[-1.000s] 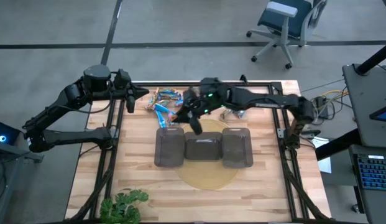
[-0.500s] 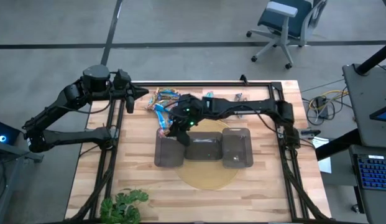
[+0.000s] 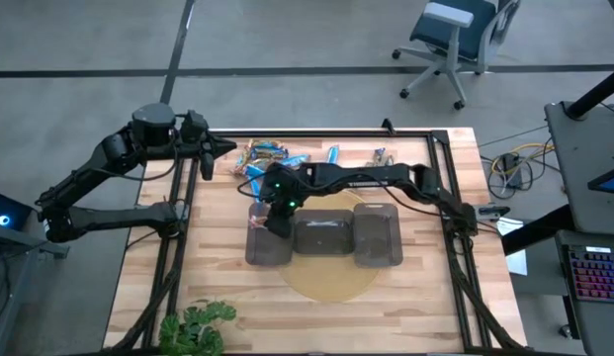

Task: Pick and place Granola Bars by type
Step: Put the red granola bar into the left black bin

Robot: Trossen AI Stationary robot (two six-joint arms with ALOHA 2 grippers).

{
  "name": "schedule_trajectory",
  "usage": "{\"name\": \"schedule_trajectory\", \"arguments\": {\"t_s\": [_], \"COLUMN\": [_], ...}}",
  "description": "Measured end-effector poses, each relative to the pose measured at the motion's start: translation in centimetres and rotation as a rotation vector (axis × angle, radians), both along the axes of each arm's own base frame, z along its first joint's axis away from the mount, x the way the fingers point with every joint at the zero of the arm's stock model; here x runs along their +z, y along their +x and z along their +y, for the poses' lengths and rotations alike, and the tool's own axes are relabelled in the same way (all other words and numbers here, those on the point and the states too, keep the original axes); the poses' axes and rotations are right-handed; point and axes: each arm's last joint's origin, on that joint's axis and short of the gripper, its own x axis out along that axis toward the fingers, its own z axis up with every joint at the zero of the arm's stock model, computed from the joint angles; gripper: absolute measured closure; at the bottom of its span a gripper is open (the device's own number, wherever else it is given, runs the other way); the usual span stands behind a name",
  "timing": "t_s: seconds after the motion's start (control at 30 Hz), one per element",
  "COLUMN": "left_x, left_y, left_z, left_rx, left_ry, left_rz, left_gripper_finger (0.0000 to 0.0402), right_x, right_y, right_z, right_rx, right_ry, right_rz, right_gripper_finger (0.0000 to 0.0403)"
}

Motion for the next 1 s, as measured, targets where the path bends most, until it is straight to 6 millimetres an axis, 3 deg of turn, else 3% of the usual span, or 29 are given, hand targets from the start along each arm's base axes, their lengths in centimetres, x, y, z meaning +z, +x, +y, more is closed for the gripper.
{"name": "schedule_trajectory", "arguments": {"t_s": [0.23, 1.0], "left_x": [-0.1, -0.1], "left_y": [0.0, 0.0], "left_z": [0.0, 0.0], "left_rx": [0.000, 0.001], "left_ry": [-0.003, -0.005], "left_rz": [0.004, 0.002], "left_gripper_finger": [0.0402, 0.0402], "right_x": [-0.9, -1.5], "right_y": [0.4, 0.2], "right_z": [-0.3, -0.6], "right_rx": [-0.012, -0.017], "right_ry": [0.004, -0.028], "right_rz": [0.090, 0.114], "right_gripper_finger": [0.0360, 0.0360]}}
